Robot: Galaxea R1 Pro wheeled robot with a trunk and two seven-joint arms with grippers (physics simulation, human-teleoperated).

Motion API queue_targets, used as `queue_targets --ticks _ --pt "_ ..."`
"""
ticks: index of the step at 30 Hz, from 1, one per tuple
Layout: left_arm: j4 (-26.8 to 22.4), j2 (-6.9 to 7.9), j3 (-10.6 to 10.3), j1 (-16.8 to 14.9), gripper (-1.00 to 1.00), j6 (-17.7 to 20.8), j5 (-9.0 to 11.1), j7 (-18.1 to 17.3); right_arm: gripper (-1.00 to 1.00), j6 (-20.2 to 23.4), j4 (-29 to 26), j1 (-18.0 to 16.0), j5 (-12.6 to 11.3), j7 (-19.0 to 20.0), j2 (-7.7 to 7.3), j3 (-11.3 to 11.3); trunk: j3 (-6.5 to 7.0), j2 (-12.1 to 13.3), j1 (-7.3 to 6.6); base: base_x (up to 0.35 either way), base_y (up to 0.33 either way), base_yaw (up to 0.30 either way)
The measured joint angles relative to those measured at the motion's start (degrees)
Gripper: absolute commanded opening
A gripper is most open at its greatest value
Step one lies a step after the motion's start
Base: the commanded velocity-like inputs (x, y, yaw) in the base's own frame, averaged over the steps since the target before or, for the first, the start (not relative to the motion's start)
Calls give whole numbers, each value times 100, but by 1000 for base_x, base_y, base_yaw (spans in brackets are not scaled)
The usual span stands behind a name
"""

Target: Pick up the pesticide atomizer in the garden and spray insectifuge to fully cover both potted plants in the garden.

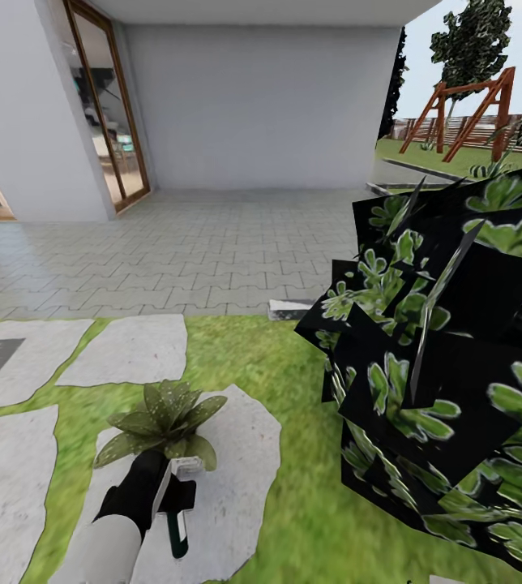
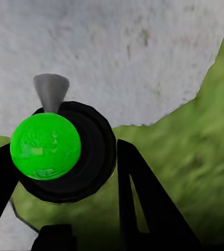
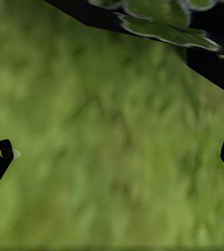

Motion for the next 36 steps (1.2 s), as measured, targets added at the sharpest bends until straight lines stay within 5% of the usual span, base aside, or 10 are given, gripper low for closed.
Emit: queue_targets --ticks 4,6,9,15,25,33,36 --pt "-6 -29 11 -246 -100 34 105 15 100 0 0 0 0 0 0 0 0 0 0 0 0 0" --pt "0 -10 7 -351 -100 42 543 34 100 0 0 0 0 0 0 0 0 0 0 0 0 0" --pt "1 17 14 -319 -100 39 693 123 100 0 0 0 0 0 0 0 0 0 0 0 0 0" --pt "48 43 -29 -259 -100 24 738 193 100 0 0 0 0 0 0 0 0 0 0 0 0 0" --pt "70 34 -102 542 -100 -44 745 133 100 0 0 0 0 0 0 0 0 0 0 0 0 0" --pt "-12 -9 -70 460 -100 -26 799 146 100 0 0 0 0 0 0 0 0 0 0 0 0 0" --pt "-18 -57 -60 198 -100 -13 917 153 100 0 0 0 2 0 0 0 0 0 0 0 0 0"
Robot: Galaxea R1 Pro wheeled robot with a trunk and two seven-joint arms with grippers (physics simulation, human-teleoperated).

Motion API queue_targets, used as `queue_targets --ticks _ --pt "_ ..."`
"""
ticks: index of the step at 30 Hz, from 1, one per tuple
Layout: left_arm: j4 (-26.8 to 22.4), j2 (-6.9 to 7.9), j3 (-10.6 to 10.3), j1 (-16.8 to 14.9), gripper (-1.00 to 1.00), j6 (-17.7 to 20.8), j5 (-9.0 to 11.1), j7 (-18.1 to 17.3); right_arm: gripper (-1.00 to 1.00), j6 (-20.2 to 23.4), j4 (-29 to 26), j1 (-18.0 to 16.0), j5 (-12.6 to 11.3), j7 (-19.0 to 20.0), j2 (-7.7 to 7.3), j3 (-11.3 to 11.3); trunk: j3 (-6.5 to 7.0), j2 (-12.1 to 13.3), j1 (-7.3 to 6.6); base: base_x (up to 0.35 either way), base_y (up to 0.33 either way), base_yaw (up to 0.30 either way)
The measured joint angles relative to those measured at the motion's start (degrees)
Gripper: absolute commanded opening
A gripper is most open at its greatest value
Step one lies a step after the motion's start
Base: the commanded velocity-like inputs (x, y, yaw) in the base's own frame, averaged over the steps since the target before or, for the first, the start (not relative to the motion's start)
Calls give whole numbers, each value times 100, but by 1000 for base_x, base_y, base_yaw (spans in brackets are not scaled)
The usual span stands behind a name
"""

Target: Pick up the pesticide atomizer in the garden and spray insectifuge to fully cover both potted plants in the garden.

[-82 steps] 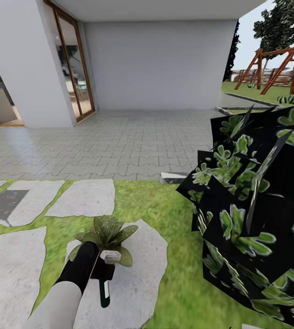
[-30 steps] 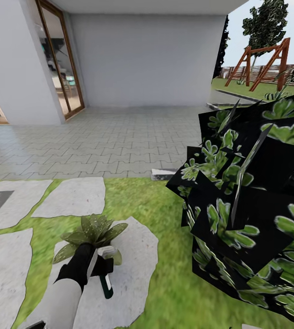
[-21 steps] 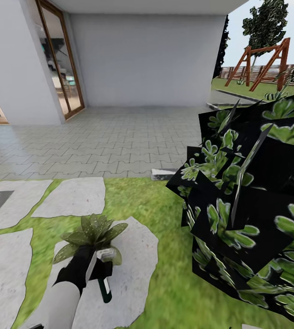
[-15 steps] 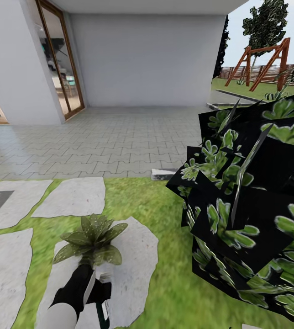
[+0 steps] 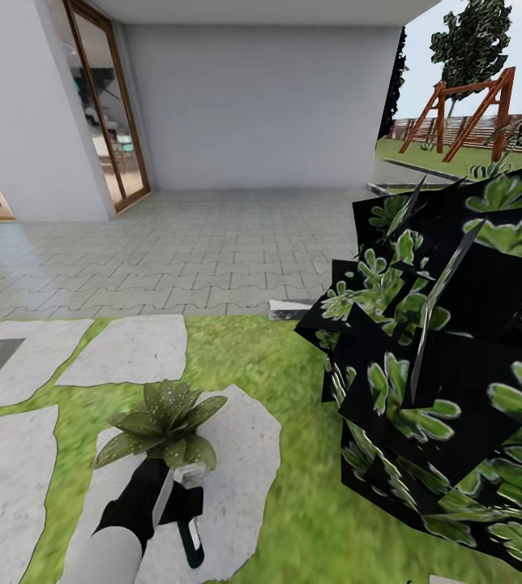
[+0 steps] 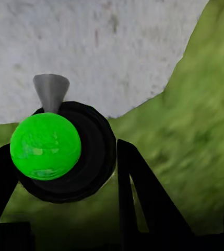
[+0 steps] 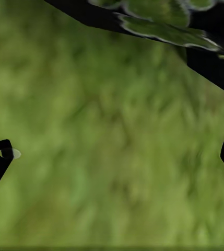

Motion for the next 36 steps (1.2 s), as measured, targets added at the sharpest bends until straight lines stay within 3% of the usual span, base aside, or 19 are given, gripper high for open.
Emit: queue_targets --ticks 6,10,15,28,31,33,36 --pt "1 -4 1 -307 -100 18 453 6 100 0 0 0 -2 1 0 0 0 0 0 0 0 0" --pt "1 17 4 -349 -100 15 504 -6 100 0 0 0 -2 0 0 0 -1 0 0 0 0 0" --pt "1 62 -7 -280 -100 1 710 -59 100 0 0 0 -2 0 0 0 -1 0 1 -52 0 0" --pt "3 113 -31 -261 -100 -12 723 -64 100 1 -1 0 2 3 0 0 -1 0 2 -264 173 0" --pt "-1 247 -43 -256 -100 -36 692 -72 100 1 1 0 6 3 -3 -7 -1 0 1 -31 327 0" --pt "4 412 -47 -216 -100 -52 659 -77 100 1 -3 -1 7 3 -8 -8 -1 0 0 -7 334 0" --pt "6 852 -113 47 -100 -589 616 -85 100 5 0 -1 9 13 -29 -3 -1 0 0 -1 337 0"
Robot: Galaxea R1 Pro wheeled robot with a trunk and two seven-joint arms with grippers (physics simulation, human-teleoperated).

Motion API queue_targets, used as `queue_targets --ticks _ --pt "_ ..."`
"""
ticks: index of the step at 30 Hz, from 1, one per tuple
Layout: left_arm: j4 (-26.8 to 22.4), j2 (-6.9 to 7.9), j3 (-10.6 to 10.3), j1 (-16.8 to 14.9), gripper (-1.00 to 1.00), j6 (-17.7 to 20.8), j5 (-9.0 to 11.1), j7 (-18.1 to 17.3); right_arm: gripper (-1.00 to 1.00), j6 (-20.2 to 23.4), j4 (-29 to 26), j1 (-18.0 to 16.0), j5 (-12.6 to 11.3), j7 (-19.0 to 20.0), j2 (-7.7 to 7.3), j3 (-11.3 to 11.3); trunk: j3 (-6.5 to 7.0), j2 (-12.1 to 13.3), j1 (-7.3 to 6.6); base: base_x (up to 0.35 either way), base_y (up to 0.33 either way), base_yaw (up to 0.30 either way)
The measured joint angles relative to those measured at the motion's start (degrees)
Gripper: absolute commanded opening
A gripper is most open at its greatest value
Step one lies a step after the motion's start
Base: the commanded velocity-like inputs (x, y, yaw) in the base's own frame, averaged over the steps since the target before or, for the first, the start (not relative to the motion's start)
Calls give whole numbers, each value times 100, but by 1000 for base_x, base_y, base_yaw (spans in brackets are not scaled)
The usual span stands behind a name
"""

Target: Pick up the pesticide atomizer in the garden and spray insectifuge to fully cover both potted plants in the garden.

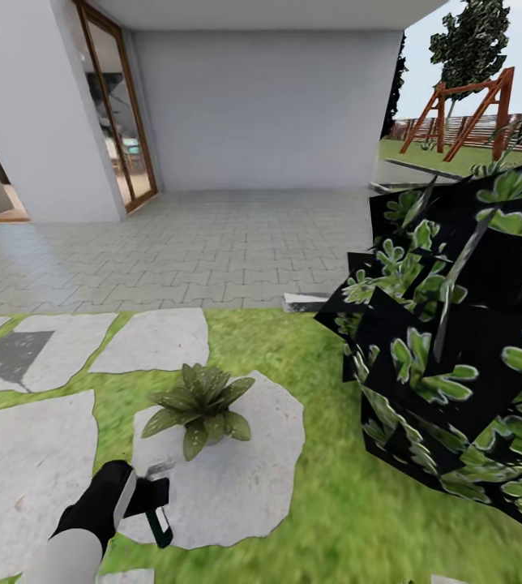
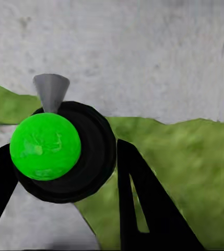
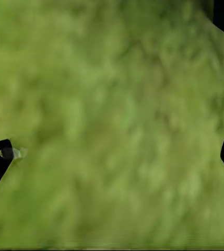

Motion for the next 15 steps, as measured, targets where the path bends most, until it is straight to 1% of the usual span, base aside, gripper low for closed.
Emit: queue_targets --ticks 1,2,3,4,5,6,8,10,11,12,13,15 --pt "-1 136 -122 121 -100 -172 -3 -2 100 2 0 1 3 5 -3 5 0 0 0 0 337 0" --pt "0 236 -278 212 -100 -253 23 -17 100 3 1 1 7 16 -4 25 0 0 0 -27 337 0" --pt "1 427 -688 368 -100 -354 6 -116 100 5 -2 1 53 164 -5 174 0 0 0 -56 337 0" --pt "1 570 -1005 481 -100 -411 35 -264 100 5 -6 1 112 384 -5 349 0 0 1 -70 337 0" --pt "1 657 -1188 543 -100 -453 53 -394 100 5 -10 1 141 540 -7 455 0 0 1 -82 337 0" --pt "1 781 -1398 603 -100 -529 42 -598 100 3 -21 0 170 725 -10 557 0 0 1 -69 322 0" --pt "1 964 -1601 648 -100 -667 37 -815 100 3 -36 0 192 867 -15 628 0 0 0 -29 175 0" --pt "-3 1054 -1732 653 -100 -763 54 -890 100 1 -92 0 211 918 -20 649 1 0 0 -11 66 0" --pt "-6 1084 -1874 648 -100 -809 61 -915 100 3 -214 -1 266 975 -22 659 1 0 0 -4 23 0" --pt "-9 1097 -2074 645 -100 -852 69 -938 100 5 -391 -1 403 1119 -23 695 1 0 0 -2 12 0" --pt "-11 1100 -2372 650 -100 -954 84 -967 100 7 -591 -1 603 1374 -24 753 1 0 0 -1 8 0" --pt "-4 1116 -2905 657 -100 -1230 87 -1141 100 14 -891 -1 891 1788 -26 811 1 0 0 -1 4 0"
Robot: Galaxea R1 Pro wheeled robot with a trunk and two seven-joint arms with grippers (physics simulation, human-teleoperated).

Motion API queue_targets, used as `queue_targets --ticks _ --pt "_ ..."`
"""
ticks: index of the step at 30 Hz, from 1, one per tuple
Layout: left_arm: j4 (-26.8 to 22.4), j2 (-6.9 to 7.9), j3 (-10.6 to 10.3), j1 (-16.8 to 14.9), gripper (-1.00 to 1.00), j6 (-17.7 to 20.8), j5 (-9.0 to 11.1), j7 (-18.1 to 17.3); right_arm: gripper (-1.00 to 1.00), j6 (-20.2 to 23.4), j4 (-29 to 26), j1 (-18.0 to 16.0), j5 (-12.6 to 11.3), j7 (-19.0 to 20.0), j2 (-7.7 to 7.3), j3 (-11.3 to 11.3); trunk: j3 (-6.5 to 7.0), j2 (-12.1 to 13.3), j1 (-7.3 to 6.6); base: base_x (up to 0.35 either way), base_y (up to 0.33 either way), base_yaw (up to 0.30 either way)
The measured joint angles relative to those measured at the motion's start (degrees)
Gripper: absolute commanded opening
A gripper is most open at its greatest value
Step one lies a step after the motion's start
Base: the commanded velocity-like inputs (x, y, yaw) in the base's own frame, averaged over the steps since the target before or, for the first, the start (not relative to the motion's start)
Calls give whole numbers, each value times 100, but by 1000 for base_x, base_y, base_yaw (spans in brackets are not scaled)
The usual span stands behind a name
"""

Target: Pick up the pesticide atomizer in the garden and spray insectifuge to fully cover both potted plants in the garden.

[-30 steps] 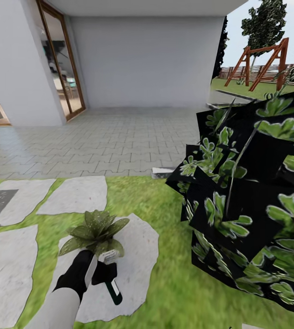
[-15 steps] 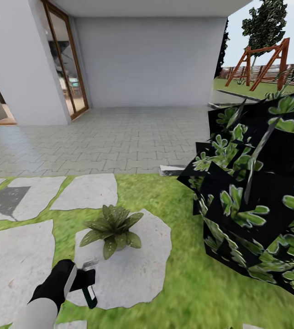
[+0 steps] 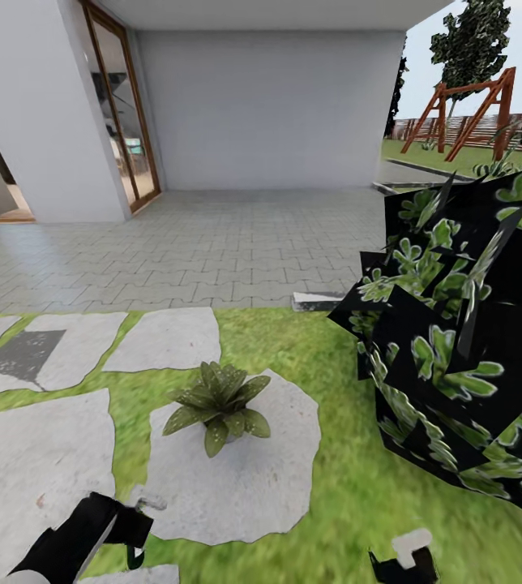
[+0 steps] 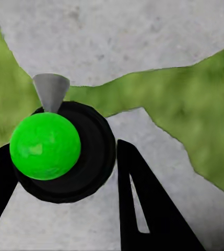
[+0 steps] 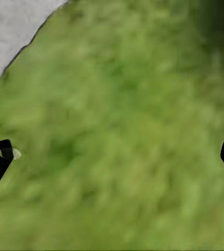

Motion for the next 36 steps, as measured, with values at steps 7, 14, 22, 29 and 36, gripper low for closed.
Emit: queue_targets --ticks 7,14,22,29,36 --pt "12 310 -1232 -80 -100 -1626 -611 -2023 100 158 -2006 -8 442 2649 -13 43 0 0 0 0 0 0" --pt "-3 294 -1256 -500 -100 -2312 -1621 -3795 100 1131 -4178 -17 806 5420 32 35 1 0 0 0 0 0" --pt "-340 143 -1280 -788 -100 -2254 -1701 -4244 -100 1205 -4532 -17 816 5749 127 200 0 0 0 0 0 0" --pt "-371 -132 -1274 -734 -100 -2232 -2152 -4213 -100 1663 -4801 -16 789 5749 372 1450 0 0 0 0 0 0" --pt "-366 -626 -1243 -728 -100 -2246 -2952 -4019 -100 1798 -4867 -18 787 5771 1079 1769 0 0 0 0 0 0"
